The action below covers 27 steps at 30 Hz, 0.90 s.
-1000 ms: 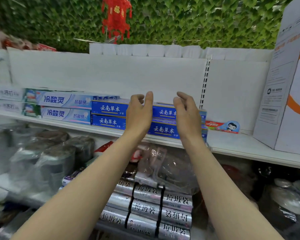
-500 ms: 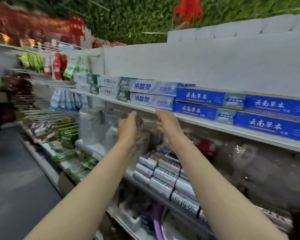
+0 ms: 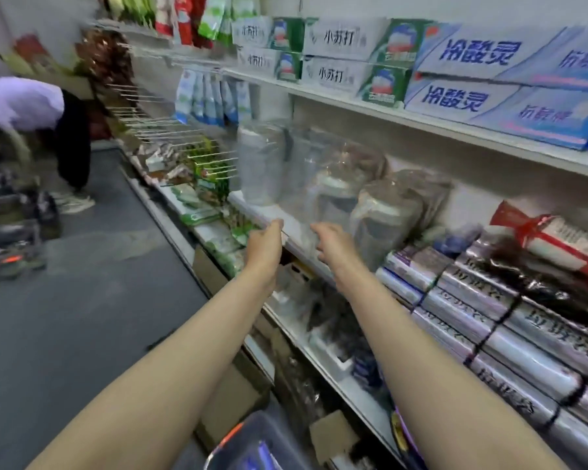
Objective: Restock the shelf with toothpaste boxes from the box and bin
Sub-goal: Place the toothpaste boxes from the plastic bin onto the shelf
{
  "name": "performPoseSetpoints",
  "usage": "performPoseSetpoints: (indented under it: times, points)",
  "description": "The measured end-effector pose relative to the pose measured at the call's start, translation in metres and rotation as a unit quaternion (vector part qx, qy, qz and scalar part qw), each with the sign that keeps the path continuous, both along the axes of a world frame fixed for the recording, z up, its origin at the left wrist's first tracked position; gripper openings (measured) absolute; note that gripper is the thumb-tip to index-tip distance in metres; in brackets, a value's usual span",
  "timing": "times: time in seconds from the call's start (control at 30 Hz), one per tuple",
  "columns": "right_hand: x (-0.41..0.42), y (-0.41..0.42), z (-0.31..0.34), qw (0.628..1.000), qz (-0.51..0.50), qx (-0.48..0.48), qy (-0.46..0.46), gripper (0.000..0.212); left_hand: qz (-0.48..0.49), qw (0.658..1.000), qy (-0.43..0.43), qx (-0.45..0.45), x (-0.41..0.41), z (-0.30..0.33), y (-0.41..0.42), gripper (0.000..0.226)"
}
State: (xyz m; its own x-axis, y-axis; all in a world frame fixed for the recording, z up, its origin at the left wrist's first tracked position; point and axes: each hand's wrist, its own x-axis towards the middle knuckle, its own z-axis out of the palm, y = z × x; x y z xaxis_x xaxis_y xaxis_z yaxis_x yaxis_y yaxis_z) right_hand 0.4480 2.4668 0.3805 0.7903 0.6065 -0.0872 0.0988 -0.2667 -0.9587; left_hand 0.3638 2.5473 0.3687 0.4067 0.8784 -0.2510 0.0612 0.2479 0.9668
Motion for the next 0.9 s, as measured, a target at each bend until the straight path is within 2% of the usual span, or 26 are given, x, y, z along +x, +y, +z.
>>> performPoseSetpoints:
  times: [0.1, 0.2, 0.33, 0.4, 0.5, 0.63, 0.73, 0.83, 0.9]
  points:
    - [-0.003, 0.014, -0.045, 0.999, 0.017, -0.031, 0.019, 0.017, 0.003, 0.998, 0.045, -0.034, -0.005, -0.042, 0.016, 0.047]
    - [-0.004, 0.022, -0.089, 0.995, 0.035, -0.066, 0.059, 0.023, 0.012, 0.996, 0.072, -0.041, -0.012, -0.081, 0.023, 0.031]
    - [-0.009, 0.028, -0.163, 0.987, 0.073, -0.121, 0.077, 0.015, 0.057, 0.986, 0.130, -0.083, -0.027, -0.152, 0.020, 0.036]
    - [-0.012, 0.030, -0.208, 0.978, 0.084, -0.163, 0.095, 0.024, 0.081, 0.978, 0.155, -0.115, -0.036, -0.193, 0.014, 0.035]
    - [-0.015, 0.029, -0.279, 0.965, 0.106, -0.215, 0.110, 0.021, 0.107, 0.961, 0.182, -0.180, -0.047, -0.266, 0.003, 0.040]
    - [-0.023, 0.018, -0.387, 0.939, 0.134, -0.285, 0.137, 0.021, 0.139, 0.936, 0.230, -0.226, -0.065, -0.386, -0.013, 0.063]
    - [-0.033, 0.007, -0.466, 0.915, 0.152, -0.338, 0.162, 0.030, 0.135, 0.923, 0.256, -0.253, -0.085, -0.473, -0.035, 0.040]
    - [-0.045, -0.011, -0.541, 0.893, 0.163, -0.379, 0.179, 0.051, 0.121, 0.904, 0.285, -0.296, -0.101, -0.551, -0.060, 0.050]
    - [-0.051, -0.021, -0.593, 0.884, 0.162, -0.395, 0.188, 0.053, 0.118, 0.896, 0.298, -0.307, -0.105, -0.598, -0.071, 0.050]
